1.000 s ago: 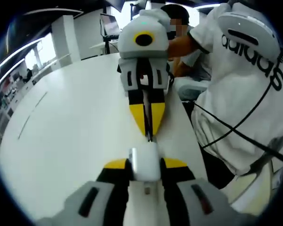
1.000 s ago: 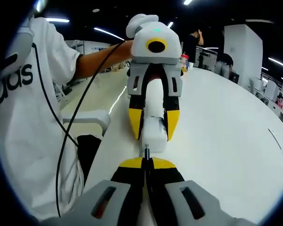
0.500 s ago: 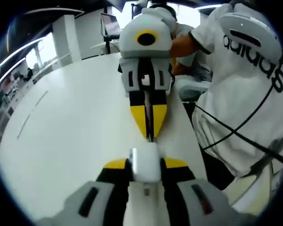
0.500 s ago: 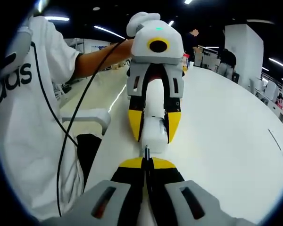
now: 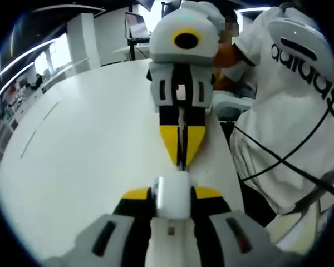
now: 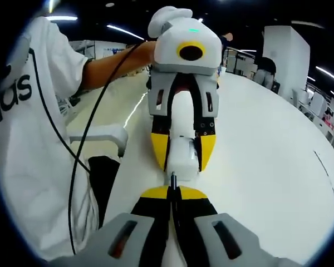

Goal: Plug the desk Type‑C cable into the charger adapter.

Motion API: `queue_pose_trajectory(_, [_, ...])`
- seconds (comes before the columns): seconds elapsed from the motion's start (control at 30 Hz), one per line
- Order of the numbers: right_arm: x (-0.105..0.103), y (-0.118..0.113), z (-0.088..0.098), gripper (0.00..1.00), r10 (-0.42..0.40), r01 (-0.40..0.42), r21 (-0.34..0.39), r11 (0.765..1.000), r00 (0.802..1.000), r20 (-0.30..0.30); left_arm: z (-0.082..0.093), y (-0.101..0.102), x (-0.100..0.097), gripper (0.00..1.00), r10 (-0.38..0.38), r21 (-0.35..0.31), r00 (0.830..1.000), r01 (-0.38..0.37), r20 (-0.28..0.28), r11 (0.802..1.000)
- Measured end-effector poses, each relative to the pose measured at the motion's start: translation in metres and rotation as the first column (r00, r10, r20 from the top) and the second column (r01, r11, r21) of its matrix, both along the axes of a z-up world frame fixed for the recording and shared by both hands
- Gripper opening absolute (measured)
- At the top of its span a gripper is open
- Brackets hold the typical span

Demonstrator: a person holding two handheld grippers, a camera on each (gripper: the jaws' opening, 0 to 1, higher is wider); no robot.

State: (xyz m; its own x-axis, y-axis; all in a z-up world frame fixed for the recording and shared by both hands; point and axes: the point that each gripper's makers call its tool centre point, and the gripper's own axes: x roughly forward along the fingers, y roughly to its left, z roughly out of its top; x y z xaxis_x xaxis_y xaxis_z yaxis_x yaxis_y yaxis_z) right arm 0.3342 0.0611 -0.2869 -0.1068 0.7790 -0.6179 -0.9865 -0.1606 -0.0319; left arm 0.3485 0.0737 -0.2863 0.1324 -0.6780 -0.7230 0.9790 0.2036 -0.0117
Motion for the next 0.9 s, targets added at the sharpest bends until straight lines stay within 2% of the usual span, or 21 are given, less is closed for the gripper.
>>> queue_pose_trajectory(0.2, [-0.001,0.001,0.001,0.02,-0.018,0.021,-0.049,0.999,0.998,0.061,0.000,-0.001,0.001,0.26,0.022,0.017,1.000,-0.022,0.002,1.000])
queue_pose_trajectory(0.4, [-0.003,-0.001,0.000,0.02,-0.027,0.029,-0.045,0.999,0.999,0.044,0.000,-0.003,-0.005,0.26,0.026,0.014,1.000,-0.026,0.005,1.000])
queue_pose_trajectory(0.53, [-0.004,-0.002,0.000,0.03,-0.016,0.016,-0.005,1.000,0.999,0.045,0.000,-0.004,-0.007,0.27,0.034,-0.005,0.999,-0.034,-0.004,0.999])
queue_pose_trajectory(0.7, [-0.003,-0.001,0.001,0.03,-0.028,0.028,0.054,0.998,1.000,0.004,0.001,-0.009,-0.012,0.27,0.031,-0.020,1.000,-0.031,0.004,0.999])
queue_pose_trajectory(0.77, [-0.004,0.001,0.004,0.04,-0.010,0.009,0.096,0.995,1.000,0.008,0.001,-0.008,-0.013,0.27,0.021,-0.020,1.000,-0.021,0.007,1.000])
queue_pose_trajectory(0.9, [-0.003,0.002,0.005,0.05,-0.020,0.024,0.152,0.988,0.999,-0.028,0.003,-0.005,-0.016,0.26,0.012,-0.032,1.000,-0.011,0.008,0.999])
